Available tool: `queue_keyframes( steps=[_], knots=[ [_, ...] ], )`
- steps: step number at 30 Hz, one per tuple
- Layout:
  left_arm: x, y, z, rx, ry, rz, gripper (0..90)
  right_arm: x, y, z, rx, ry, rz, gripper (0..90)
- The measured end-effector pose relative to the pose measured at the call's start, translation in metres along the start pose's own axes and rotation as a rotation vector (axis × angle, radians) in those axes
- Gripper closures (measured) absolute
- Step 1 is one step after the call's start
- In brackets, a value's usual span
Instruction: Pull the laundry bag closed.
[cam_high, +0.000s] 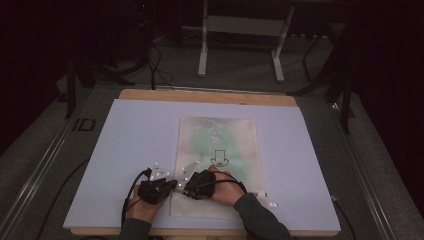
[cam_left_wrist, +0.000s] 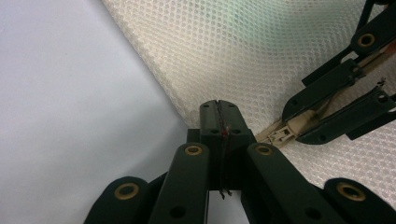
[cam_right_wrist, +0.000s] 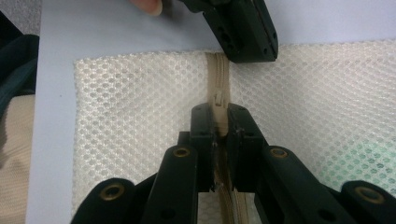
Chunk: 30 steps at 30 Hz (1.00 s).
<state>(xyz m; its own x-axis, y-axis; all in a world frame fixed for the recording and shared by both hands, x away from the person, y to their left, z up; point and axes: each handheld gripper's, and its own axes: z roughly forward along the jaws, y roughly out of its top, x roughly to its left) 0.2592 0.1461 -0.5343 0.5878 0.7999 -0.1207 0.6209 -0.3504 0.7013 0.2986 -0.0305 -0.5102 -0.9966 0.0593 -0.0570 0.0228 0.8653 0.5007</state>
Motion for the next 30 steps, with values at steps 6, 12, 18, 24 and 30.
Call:
queue_keyframes(
  steps=[6, 12, 18, 24, 30],
  knots=[
    [0.0, 0.0, 0.0, 0.0, 0.0, 0.0, 89.4, 0.001, -0.001, -0.002, 0.005, -0.006, -0.004, 82.4],
    [0.0, 0.0, 0.0, 0.002, 0.001, 0.0, 89.4, 0.002, -0.003, -0.004, 0.005, -0.01, -0.007, 82.4],
    [-0.001, 0.0, 0.0, 0.001, 0.002, 0.0, 89.4, 0.002, -0.005, -0.007, 0.012, -0.014, -0.009, 82.4],
    [-0.001, 0.0, 0.0, 0.003, 0.002, -0.001, 89.4, 0.003, -0.008, -0.009, 0.013, -0.014, -0.008, 82.4],
    [-0.001, 0.0, 0.0, 0.002, 0.001, -0.003, 89.4, 0.003, -0.01, -0.011, 0.016, -0.018, -0.009, 82.4]
  ],
)
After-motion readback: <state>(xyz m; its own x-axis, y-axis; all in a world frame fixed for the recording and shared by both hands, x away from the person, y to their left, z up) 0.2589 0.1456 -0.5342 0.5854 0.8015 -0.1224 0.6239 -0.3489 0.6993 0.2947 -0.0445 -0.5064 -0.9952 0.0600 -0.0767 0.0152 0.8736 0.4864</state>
